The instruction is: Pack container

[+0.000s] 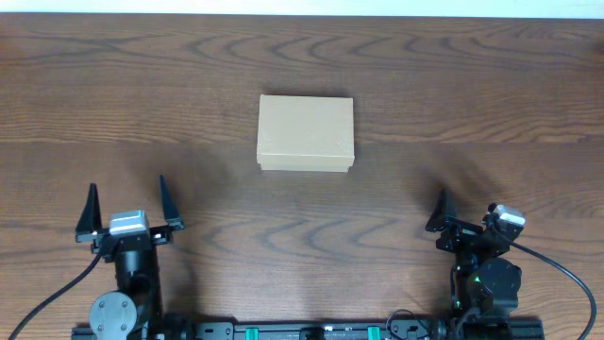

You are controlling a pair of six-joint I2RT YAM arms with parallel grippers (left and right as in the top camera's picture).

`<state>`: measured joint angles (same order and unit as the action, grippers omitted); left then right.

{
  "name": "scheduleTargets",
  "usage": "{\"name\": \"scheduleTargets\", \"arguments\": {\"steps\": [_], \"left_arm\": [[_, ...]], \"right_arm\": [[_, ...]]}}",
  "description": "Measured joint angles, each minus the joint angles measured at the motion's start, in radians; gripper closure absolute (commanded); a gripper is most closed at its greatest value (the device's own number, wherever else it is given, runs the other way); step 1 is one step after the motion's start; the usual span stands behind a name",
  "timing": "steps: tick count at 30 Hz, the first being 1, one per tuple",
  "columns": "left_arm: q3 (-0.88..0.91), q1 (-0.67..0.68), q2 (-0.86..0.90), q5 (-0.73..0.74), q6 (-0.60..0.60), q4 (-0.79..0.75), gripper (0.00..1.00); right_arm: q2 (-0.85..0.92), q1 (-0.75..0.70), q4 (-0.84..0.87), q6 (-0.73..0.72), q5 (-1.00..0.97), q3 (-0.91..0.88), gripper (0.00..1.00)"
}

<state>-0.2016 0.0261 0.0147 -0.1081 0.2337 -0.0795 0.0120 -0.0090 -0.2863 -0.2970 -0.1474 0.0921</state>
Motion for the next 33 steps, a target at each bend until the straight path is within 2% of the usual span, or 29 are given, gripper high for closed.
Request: {"name": "scheduleTargets", "arguments": {"steps": [33], "left_arm": [[0.148, 0.0, 0.0, 0.0, 0.0, -0.004, 0.05]], "right_arm": [[0.0, 0.0, 0.0, 0.0, 0.0, 0.0, 0.01]]}}
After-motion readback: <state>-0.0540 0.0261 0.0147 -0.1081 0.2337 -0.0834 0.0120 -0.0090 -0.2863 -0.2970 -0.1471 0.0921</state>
